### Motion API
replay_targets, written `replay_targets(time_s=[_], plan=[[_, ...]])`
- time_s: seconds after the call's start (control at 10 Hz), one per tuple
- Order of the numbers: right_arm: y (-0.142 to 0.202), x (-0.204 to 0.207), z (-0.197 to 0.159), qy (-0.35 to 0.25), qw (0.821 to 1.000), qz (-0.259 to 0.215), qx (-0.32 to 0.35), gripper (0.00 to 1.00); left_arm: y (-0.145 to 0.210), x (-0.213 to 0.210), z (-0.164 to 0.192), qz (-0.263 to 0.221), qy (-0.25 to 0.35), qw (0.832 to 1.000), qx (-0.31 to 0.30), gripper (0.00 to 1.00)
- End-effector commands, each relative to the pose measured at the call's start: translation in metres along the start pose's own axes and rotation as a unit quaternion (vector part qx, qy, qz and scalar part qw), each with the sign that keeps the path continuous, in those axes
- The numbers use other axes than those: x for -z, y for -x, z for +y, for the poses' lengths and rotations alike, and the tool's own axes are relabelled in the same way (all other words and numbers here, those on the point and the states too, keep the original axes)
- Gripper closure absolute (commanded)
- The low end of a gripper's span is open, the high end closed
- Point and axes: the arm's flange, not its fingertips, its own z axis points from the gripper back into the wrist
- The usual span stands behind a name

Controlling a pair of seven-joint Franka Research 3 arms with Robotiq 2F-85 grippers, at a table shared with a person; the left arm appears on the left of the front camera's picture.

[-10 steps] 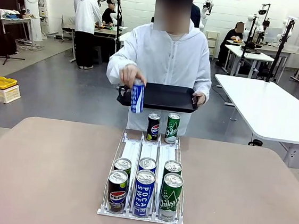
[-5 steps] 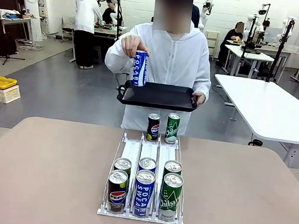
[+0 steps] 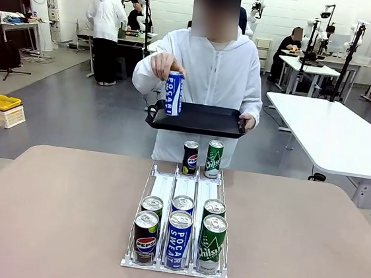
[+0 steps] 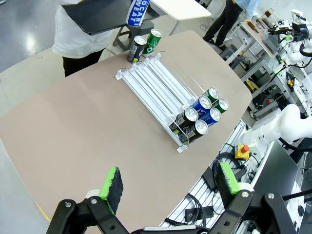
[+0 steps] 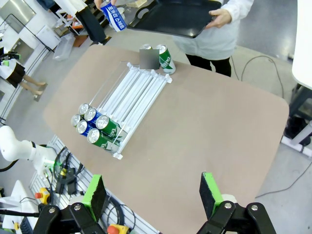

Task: Retrieve and hand over the desired beverage to the person.
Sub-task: Pick up a can of the same type that the person held from the Automatic Can Dispenser.

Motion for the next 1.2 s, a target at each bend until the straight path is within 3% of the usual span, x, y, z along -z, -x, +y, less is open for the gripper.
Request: replay_targets(time_s=[0.0,1.1], plan=[[-0.0017,0.0007,-0.0012,-0.005,1.000,-0.006,-0.001,0.00,-0.0008,-0.0018,0.0014,-0.005,0.005,1.000,0.008,0.00],[-0.0017,0.0007,-0.0012,-0.005,1.000,-0.006,-0.001,0.00,-0.0008,-0.0018,0.0014,-0.005,0.005,1.000,0.008,0.00]])
